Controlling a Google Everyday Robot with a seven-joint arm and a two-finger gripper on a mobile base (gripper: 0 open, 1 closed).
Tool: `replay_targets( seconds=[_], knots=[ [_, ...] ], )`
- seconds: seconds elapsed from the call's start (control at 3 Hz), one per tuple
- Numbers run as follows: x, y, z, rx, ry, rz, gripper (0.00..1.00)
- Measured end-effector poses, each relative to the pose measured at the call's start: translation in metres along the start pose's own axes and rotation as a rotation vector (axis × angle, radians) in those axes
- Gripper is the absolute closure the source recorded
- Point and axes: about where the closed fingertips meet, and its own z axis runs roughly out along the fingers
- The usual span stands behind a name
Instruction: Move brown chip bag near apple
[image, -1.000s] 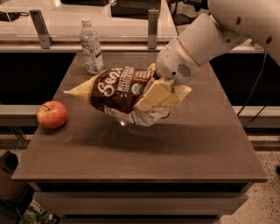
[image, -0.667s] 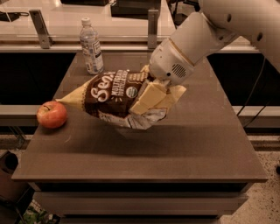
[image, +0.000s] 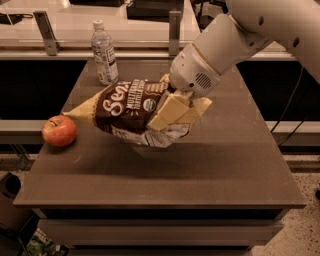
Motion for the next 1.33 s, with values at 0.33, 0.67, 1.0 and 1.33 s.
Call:
replay_targets(
  seconds=[0.33, 0.67, 1.0, 1.33],
  knots=[
    [-0.0012, 0.0, 0.0011, 0.0, 0.0, -0.002, 0.35],
    [-0.0024, 0.0, 0.0022, 0.0, -0.001, -0.004, 0.11],
    [-0.0034, 0.0001, 0.0031, 0.0, -0.001, -0.006, 0.0],
    [-0.0035, 0.0001, 0.0032, 0.0, -0.001, -0.006, 0.0]
  ],
)
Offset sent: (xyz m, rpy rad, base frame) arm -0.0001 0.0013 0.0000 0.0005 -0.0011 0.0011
